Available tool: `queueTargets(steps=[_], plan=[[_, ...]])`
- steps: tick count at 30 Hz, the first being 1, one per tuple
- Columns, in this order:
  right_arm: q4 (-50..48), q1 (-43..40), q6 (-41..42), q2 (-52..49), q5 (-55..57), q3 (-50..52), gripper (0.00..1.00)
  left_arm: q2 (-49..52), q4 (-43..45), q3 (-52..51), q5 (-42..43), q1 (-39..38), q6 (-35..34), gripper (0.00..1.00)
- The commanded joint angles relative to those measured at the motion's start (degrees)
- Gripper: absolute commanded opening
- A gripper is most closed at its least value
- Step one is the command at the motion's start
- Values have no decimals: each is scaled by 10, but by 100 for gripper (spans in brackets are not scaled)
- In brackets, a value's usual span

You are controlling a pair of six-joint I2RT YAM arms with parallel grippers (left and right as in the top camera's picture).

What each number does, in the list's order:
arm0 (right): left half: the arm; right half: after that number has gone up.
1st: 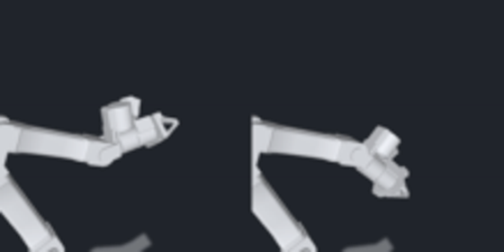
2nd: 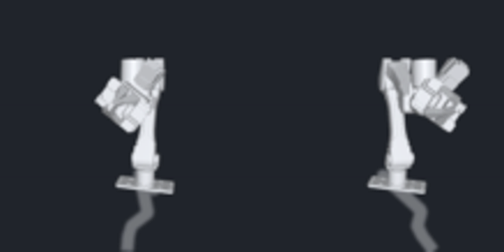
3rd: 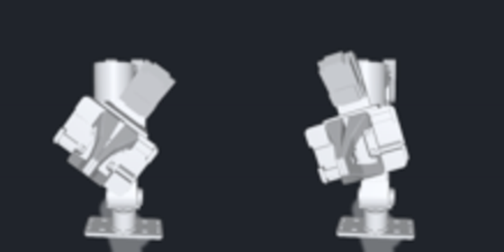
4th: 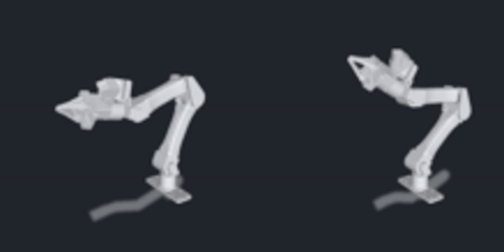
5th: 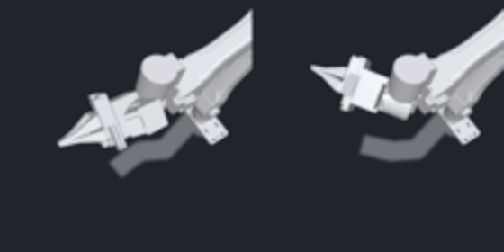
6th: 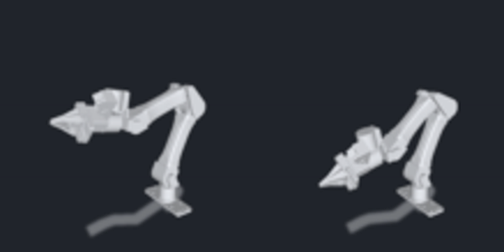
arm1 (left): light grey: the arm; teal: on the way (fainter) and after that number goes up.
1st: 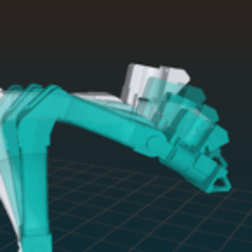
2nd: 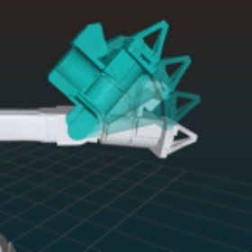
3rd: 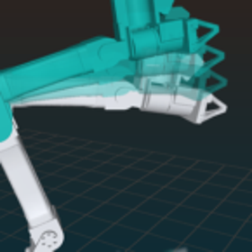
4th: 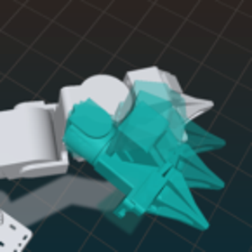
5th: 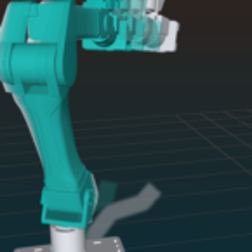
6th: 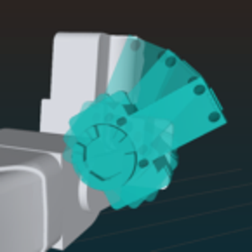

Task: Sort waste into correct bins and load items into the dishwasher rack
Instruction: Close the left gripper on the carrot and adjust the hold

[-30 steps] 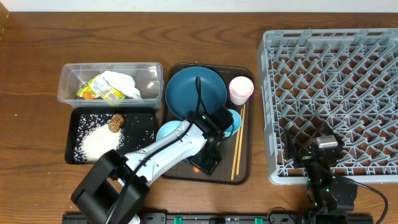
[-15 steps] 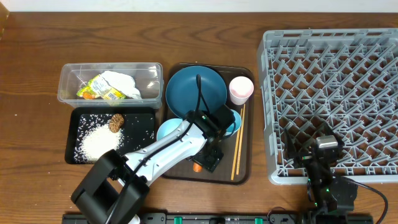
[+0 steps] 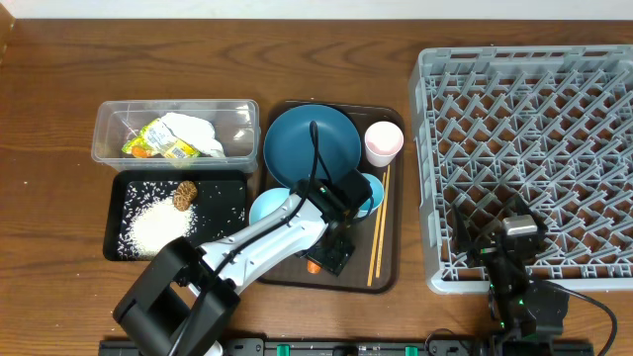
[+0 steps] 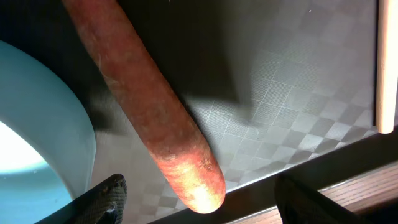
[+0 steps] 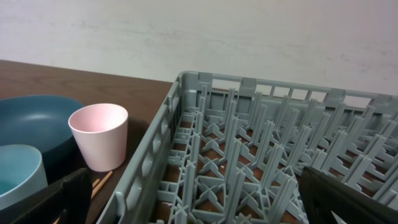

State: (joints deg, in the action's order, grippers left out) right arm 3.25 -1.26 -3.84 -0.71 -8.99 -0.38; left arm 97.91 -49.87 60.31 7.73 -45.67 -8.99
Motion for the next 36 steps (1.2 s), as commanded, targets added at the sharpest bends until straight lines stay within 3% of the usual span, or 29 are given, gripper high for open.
queueTargets(steps=[1,7,11,15,18,32,36], plan=[[2,3,-7,0,-2,1,99,6,-1,-9,7,0,-3,76],[2,3,-7,0,-2,1,99,6,12,-30,23,0,-3,76],[2,3,-7,0,-2,1,99,6,12,-30,23,0,-3,53],[2,3,-7,0,-2,1,99,6,14,-30,23,0,-3,52],[2,3,-7,0,-2,1,99,6,16,-30,23,0,-2,45],[2,3,-7,0,-2,1,99,6,16,-34,23,0,-11,45],[2,3,-7,0,-2,1,99,6,16,-33,23,0,-12,27]])
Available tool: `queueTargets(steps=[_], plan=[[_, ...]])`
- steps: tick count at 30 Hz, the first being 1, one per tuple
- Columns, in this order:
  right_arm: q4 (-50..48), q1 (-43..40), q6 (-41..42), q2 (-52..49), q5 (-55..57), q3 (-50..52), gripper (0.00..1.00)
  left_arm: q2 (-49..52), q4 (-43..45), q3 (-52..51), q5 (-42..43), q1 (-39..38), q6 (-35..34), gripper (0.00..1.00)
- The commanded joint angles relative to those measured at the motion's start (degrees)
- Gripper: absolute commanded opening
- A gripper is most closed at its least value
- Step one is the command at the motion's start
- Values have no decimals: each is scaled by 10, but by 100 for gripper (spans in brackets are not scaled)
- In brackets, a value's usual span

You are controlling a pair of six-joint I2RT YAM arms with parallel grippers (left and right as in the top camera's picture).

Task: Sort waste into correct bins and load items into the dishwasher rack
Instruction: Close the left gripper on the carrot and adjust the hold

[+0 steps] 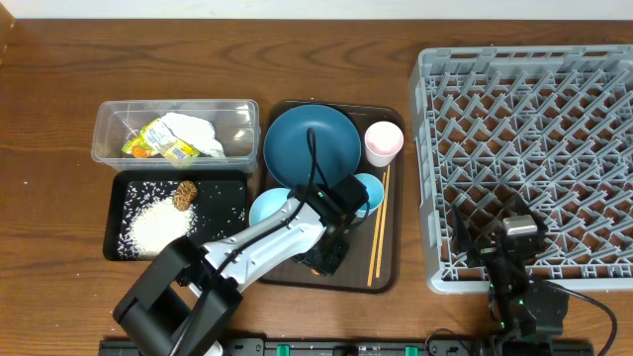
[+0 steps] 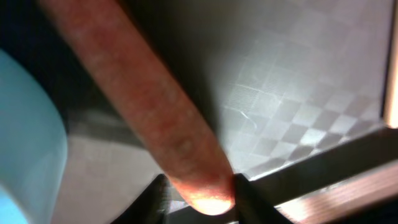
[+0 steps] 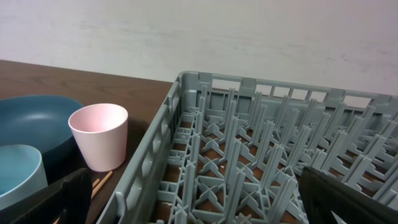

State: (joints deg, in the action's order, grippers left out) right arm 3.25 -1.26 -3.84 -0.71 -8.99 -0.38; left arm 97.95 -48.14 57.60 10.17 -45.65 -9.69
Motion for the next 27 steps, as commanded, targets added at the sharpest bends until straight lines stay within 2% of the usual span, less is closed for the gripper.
queueTargets(steps=[1,6,15,16,24,27], plan=[[2,3,-7,0,-2,1,99,5,-3,-6,-2,0,-5,27],[2,3,-7,0,-2,1,99,-3,-28,9,-3,0,-5,27],[2,3,-7,0,-2,1,99,-76,-36,10,-2,0,-21,29],[2,3,-7,0,-2,1,99,-77,-37,10,-1,0,-25,36],[2,3,-7,0,-2,1,99,-47,-3,-1,11,-7,-28,71],[2,3,-7,0,-2,1,99,-16,10,0,32,-7,-7,77]])
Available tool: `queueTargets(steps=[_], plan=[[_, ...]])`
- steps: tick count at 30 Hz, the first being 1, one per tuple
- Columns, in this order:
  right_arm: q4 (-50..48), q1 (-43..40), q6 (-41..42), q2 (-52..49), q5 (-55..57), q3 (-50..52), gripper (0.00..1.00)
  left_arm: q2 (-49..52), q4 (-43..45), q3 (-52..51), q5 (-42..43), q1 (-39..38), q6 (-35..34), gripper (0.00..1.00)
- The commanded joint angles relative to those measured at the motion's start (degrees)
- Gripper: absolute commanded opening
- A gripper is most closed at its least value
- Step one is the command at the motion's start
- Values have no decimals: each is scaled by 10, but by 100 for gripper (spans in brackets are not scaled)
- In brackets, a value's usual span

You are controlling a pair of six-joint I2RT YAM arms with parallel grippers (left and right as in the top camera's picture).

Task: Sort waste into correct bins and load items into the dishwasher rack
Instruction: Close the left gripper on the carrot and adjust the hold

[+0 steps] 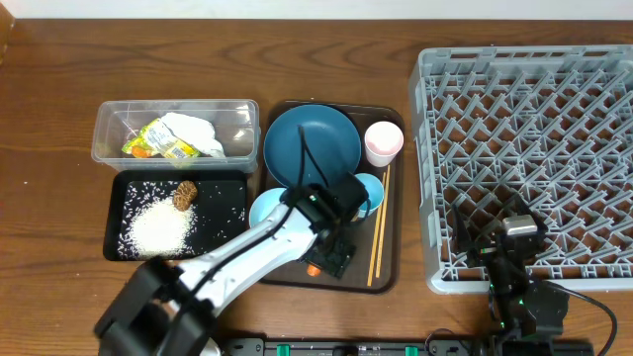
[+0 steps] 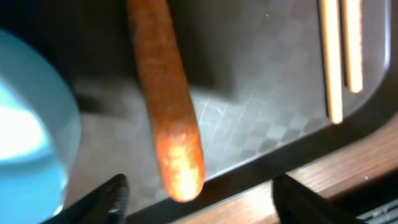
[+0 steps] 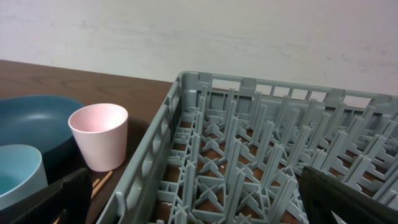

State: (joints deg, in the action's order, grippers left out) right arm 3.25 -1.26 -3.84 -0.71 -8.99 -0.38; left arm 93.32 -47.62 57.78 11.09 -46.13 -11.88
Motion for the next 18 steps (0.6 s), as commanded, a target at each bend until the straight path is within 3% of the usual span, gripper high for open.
queueTargets(steps=[1,7,13,18], plan=[[2,3,-7,0,-2,1,99,43,6,-1,35,-2,28,78],[2,3,-7,0,-2,1,99,90,-14,24,44,10,35,78],[2,3,-7,0,-2,1,99,89,-18,24,50,17,35,40],[2,3,-7,0,-2,1,99,80,-39,34,47,17,35,36]])
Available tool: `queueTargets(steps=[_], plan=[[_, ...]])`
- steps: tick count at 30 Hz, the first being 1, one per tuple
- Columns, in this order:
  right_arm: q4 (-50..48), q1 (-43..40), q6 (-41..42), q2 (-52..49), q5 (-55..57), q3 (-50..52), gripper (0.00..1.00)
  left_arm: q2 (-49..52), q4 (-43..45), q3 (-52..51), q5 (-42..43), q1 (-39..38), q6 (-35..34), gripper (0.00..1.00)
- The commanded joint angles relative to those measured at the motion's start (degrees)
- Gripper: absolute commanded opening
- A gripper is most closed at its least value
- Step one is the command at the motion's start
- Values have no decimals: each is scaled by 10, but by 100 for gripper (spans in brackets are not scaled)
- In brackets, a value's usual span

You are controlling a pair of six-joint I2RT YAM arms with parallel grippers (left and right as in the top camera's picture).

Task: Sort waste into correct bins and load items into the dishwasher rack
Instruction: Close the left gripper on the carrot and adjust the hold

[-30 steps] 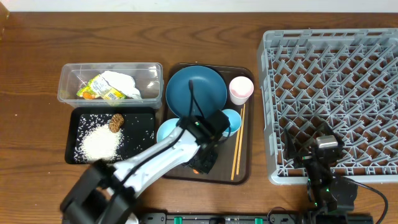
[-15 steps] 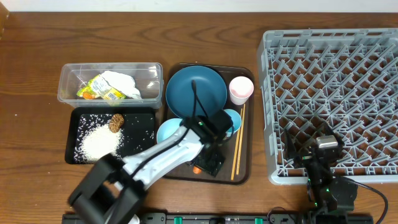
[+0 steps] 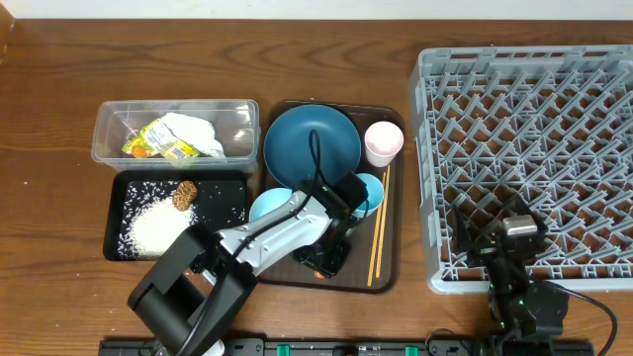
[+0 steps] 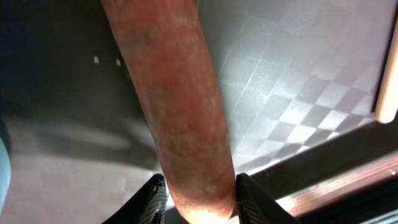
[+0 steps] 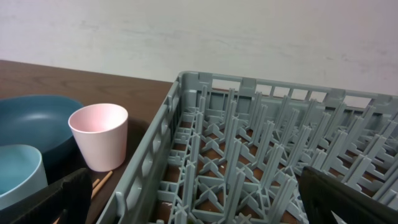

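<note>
An orange carrot [image 4: 174,106] lies on the dark serving tray [image 3: 390,259]. My left gripper [image 4: 196,200] is shut on its near end, with one fingertip pressed against each side. From overhead the left gripper [image 3: 329,255] sits low at the tray's front and covers the carrot. The grey dishwasher rack [image 3: 534,148] stands on the right. My right gripper [image 5: 205,208] hangs open at the rack's front left corner, holding nothing.
On the tray are a dark blue plate [image 3: 312,143], a pink cup [image 3: 384,141], two light blue bowls [image 3: 265,208] and chopsticks [image 3: 379,232]. A clear bin [image 3: 109,133] with wrappers and a black bin [image 3: 227,213] with rice stand to the left.
The left gripper was open and raised above the carrot. It is now lower and shut on the carrot's near end. The right arm has not moved.
At first the left gripper stood open around the carrot's tip on the tray. Then it was shut on that tip. After that it was open and higher, with the carrot lying on the tray. Now it grips the carrot's end again.
</note>
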State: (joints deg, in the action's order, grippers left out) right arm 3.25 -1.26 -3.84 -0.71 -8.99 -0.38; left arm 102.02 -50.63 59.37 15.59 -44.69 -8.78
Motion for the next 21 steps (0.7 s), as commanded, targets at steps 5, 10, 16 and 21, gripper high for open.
queueTargets(steps=[5,10,16,21], plan=[[2,3,-7,0,-2,1,99,-40,-23,21,2,3,2,36],[2,3,-7,0,-2,1,99,-93,-38,21,2,3,-5,36],[2,3,-7,0,-2,1,99,-112,-34,16,3,3,-10,58],[2,3,-7,0,-2,1,99,-85,10,-2,3,1,-9,74]])
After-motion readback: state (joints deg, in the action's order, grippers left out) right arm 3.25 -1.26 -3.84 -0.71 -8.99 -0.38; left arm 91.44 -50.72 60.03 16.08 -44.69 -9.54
